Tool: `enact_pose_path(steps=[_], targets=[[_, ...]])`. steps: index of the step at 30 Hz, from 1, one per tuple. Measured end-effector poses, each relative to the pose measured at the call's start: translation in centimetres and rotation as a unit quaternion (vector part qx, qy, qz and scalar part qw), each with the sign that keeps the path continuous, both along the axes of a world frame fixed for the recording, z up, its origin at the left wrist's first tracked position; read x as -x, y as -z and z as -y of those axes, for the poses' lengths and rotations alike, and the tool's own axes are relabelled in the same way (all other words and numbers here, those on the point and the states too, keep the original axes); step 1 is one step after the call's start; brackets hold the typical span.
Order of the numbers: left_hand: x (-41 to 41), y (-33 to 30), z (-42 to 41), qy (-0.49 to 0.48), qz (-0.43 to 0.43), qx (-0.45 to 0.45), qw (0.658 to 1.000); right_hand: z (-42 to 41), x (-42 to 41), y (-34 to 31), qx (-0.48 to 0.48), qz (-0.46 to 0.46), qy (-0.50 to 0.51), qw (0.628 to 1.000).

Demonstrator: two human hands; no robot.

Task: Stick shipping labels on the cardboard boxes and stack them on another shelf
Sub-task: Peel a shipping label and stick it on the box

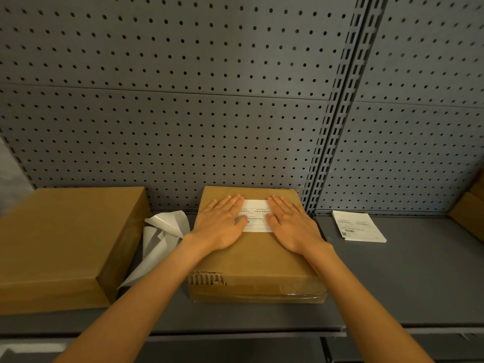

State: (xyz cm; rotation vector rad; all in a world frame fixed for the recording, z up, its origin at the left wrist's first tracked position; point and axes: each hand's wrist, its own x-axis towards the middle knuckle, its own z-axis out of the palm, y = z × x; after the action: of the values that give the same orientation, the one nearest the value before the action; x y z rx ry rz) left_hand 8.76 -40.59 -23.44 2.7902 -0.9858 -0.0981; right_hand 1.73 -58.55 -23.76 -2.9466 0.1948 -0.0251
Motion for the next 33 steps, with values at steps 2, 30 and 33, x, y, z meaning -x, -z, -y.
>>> enact_pose_path(steps=[2,30,33], targets=[[0.2,0.1,0.0,-0.032,0.003,0.015,0.999,-0.1,0.0,0.0,0.001,0.004,0.006,1.0],[-0.5,-0.3,0.2,-0.021,0.033,-0.001,0.999,0.8,-0.2,-0.3,-0.008,0.021,0.016,1.0],[-1.1,-0.8,1.2,0.007,0.063,-0.022,0.998,0.9,-0.2,-0.2,-0.007,0.024,0.019,1.0]])
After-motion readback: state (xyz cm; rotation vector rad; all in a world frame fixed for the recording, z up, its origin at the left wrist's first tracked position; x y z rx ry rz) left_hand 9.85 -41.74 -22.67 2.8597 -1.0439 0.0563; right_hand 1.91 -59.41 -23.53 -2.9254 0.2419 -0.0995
